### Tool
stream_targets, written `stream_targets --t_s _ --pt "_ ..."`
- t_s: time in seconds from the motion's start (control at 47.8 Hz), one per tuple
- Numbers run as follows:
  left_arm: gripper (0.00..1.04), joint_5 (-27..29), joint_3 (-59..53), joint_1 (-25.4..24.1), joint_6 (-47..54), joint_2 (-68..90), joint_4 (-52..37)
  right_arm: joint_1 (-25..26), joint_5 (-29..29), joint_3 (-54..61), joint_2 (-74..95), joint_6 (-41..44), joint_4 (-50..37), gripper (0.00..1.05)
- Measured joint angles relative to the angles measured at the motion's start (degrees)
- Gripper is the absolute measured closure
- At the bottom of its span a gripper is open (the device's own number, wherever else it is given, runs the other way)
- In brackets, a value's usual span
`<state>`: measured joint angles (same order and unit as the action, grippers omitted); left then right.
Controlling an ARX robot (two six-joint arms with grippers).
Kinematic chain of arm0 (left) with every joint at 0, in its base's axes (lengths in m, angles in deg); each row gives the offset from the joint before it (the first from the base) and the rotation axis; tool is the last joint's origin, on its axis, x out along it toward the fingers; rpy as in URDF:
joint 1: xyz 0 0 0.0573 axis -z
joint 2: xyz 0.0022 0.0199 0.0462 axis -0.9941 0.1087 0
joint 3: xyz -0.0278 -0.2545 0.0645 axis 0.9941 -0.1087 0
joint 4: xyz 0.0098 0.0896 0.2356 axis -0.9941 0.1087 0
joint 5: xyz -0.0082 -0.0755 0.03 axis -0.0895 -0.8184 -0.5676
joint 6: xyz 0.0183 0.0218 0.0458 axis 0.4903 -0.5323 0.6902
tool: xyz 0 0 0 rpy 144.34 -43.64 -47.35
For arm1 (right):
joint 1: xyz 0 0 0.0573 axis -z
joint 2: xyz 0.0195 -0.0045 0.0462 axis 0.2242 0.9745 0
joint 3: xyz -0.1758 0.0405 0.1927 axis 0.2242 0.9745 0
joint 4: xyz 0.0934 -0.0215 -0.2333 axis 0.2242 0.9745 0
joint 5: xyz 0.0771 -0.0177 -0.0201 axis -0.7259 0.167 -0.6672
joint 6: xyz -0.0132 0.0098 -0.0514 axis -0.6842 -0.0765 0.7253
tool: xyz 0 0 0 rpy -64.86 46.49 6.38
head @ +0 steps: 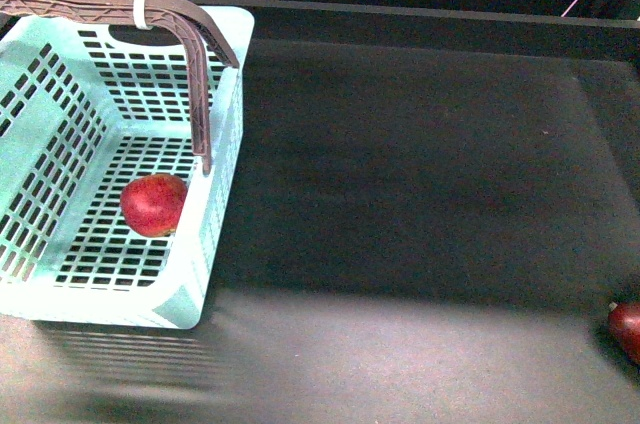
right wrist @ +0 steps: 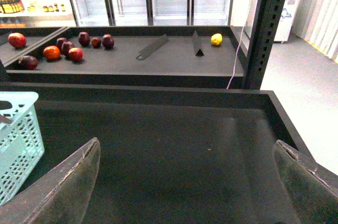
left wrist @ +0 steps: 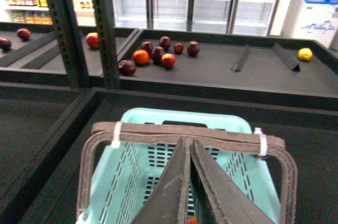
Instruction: Pick apple with right arm and hold basket with left
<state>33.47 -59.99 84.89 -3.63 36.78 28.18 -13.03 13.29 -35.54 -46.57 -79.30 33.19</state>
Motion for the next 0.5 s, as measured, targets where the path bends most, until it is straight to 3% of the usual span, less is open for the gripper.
stream_targets --t_s 0.502 --pt "1.01 -0.44 -6.36 -0.94 0.15 -15.67 9.38 0.00 0.00 0.00 0.00 -0.02 0.00 0.09"
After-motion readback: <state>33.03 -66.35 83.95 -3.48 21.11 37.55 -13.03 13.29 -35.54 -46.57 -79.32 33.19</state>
